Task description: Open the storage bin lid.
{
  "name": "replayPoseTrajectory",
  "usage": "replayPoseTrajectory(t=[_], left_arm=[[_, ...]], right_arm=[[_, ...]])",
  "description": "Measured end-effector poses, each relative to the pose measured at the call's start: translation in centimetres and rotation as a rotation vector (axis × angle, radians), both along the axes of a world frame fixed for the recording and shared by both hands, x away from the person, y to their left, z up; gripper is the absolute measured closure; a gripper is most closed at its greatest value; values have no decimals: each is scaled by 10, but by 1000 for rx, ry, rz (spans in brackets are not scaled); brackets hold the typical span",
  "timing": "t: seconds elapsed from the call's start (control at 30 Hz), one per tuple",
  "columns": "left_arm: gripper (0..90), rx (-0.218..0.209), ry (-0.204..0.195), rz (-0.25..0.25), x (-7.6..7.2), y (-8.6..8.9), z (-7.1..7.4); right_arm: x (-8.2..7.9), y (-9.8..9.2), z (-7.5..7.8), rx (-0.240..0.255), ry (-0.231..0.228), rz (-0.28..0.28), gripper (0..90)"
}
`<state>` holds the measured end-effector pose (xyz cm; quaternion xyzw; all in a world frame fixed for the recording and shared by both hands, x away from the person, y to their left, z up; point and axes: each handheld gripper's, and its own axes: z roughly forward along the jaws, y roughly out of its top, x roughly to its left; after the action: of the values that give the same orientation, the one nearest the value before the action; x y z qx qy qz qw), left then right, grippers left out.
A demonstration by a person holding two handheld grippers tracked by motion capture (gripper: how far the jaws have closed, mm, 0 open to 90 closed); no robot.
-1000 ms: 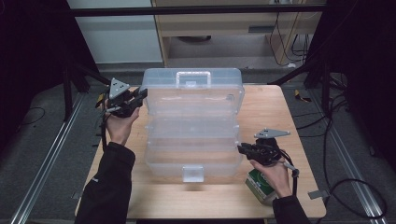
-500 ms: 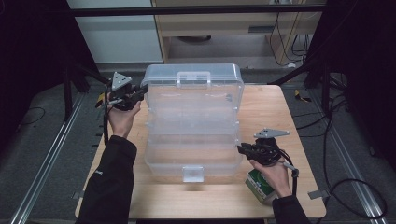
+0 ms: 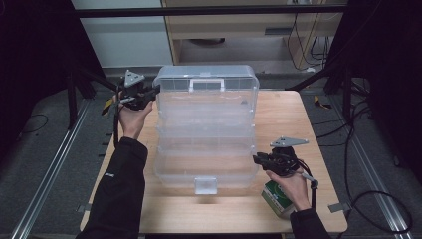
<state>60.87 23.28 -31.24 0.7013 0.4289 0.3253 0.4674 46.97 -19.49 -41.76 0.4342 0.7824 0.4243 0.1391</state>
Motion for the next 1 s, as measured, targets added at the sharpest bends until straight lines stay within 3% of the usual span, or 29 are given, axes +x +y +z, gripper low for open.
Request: replayPoseTrajectory(t=[1.0], left_arm=[[776, -8, 34, 9, 25, -2, -5]], right_arm=[[0, 0, 1, -3, 6, -1, 745]])
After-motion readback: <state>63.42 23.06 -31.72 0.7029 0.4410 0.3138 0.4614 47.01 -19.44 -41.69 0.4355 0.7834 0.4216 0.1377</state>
